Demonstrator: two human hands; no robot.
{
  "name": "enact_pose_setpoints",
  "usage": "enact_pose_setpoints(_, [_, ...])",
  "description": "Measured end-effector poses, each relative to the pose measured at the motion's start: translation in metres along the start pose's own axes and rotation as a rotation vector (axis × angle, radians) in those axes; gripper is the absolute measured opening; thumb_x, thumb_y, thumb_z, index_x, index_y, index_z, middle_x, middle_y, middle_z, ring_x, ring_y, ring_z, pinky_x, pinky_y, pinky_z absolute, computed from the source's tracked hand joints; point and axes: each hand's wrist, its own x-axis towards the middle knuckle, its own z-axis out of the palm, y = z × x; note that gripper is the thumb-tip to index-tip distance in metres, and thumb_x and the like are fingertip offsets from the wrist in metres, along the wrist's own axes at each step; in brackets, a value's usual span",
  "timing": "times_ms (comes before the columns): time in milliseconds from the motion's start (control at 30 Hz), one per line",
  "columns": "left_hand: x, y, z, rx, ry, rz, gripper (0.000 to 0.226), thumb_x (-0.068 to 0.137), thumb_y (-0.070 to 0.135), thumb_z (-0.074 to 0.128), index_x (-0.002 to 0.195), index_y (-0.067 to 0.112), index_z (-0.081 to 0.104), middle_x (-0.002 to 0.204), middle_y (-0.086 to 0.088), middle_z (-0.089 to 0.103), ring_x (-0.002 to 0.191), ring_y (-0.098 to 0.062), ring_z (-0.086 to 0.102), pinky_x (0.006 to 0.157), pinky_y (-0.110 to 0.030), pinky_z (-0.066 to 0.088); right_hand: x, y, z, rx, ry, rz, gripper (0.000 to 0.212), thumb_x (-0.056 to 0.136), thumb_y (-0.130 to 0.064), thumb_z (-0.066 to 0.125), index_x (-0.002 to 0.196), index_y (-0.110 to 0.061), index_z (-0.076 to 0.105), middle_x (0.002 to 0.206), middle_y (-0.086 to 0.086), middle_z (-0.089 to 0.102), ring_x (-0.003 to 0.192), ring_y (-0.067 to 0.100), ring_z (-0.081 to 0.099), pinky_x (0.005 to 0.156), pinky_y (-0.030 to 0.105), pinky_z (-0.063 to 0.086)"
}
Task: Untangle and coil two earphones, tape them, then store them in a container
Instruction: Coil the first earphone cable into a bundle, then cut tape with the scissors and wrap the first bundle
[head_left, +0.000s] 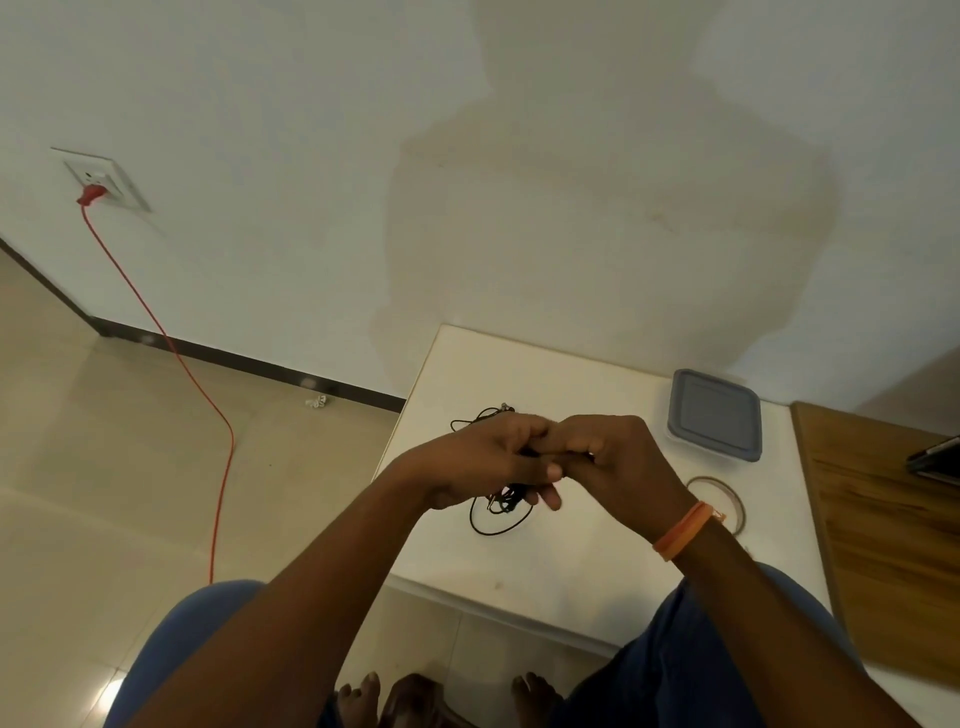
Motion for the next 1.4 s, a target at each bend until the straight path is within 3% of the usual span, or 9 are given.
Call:
enact_pose_setpoints(100, [0.003,-0.002,0.000,-0.081,-0.054,-0.026,0.008,0.100,0.005,0.053,0.105,0.004,0.059,0.102,-0.011,0.068,0.067,-0.014,0.059,0.068,-0.027,0.045,-0.004,0.004,-0.007,0.148,-0.003,0.125,0.013,0.085,0.001,0.068,0.091,-0.005,0.078,0.068,0.006,0.071,0.061,0.012,0.065,0.065,0.024,0.054])
enact_pose_setpoints(167, [0.005,-0.005,0.000,-0.087,-0.078,-0.059,0.007,0.101,0.009,0.053,0.099,0.006,0.059,0.090,-0.009,0.068,0.063,-0.014,0.059,0.064,-0.027,0.046,-0.004,0.006,-0.009,0.202,-0.015,0.183,0.014,0.084,0.002,0.069,0.091,-0.006,0.078,0.073,0.009,0.073,0.069,0.018,0.070,0.069,0.028,0.057])
enact_pose_setpoints(333, [0.009,-0.007,0.005,-0.252,-0.091,-0.103,0.034,0.102,0.018,0.052,0.075,0.023,0.071,0.070,0.000,0.054,0.060,-0.014,0.054,0.059,-0.024,0.046,-0.005,0.012,-0.019,0.236,-0.033,0.236,0.014,0.080,0.006,0.071,0.088,-0.004,0.078,0.077,0.010,0.074,0.071,0.025,0.069,0.070,0.038,0.059])
enact_pose_setpoints(433, [0.012,-0.008,0.005,-0.417,-0.116,-0.172,0.026,0.103,0.023,0.050,0.088,0.012,0.068,0.074,-0.001,0.055,0.065,-0.014,0.057,0.060,-0.026,0.049,-0.011,0.016,-0.022,0.233,-0.024,0.239,0.010,0.079,0.005,0.073,0.084,-0.003,0.077,0.076,0.009,0.073,0.070,0.023,0.069,0.069,0.037,0.059])
enact_pose_setpoints(567, [0.015,-0.008,0.006,-0.382,-0.169,-0.329,0.034,0.096,0.032,0.053,0.105,0.001,0.063,0.084,-0.006,0.066,0.068,-0.014,0.063,0.060,-0.025,0.052,-0.023,0.023,-0.018,0.223,-0.004,0.214,0.004,0.077,0.005,0.075,0.080,0.002,0.075,0.076,0.010,0.073,0.070,0.021,0.070,0.068,0.038,0.059])
enact_pose_setpoints(833, [0.027,-0.004,0.014,-0.466,-0.208,-0.433,0.032,0.102,0.041,0.040,0.093,0.017,0.059,0.080,0.001,0.057,0.055,-0.006,0.044,0.049,-0.017,0.036,-0.031,0.040,-0.027,0.324,0.050,0.264,0.011,0.078,0.002,0.076,0.089,-0.001,0.076,0.083,0.006,0.074,0.079,0.015,0.071,0.072,0.024,0.057])
enact_pose_setpoints(1067, [0.040,-0.012,0.026,-0.521,-0.076,-0.409,0.031,0.106,0.030,0.038,0.080,0.017,0.049,0.065,0.004,0.041,0.048,-0.006,0.027,0.043,-0.017,0.028,-0.026,0.054,-0.033,0.440,0.002,0.381,0.018,0.078,-0.001,0.077,0.096,-0.002,0.076,0.086,0.010,0.076,0.077,0.022,0.071,0.074,0.027,0.058])
enact_pose_setpoints(1267, [0.053,-0.020,0.042,-0.441,0.110,-0.400,0.032,0.107,0.027,0.036,0.079,0.016,0.047,0.061,0.005,0.036,0.048,-0.008,0.027,0.044,-0.019,0.027,-0.029,0.072,-0.041,0.501,-0.092,0.549,0.033,0.078,-0.012,0.079,0.111,-0.014,0.073,0.100,0.000,0.076,0.095,0.014,0.071,0.079,0.022,0.055])
enact_pose_setpoints(1400, [0.056,-0.020,0.041,-0.431,0.193,-0.391,0.031,0.107,0.025,0.036,0.080,0.014,0.047,0.059,0.004,0.037,0.049,-0.011,0.038,0.046,-0.021,0.034,-0.045,0.108,-0.075,0.401,0.051,0.759,0.026,0.079,-0.025,0.079,0.104,-0.028,0.074,0.104,-0.006,0.073,0.102,0.012,0.068,0.082,0.030,0.056])
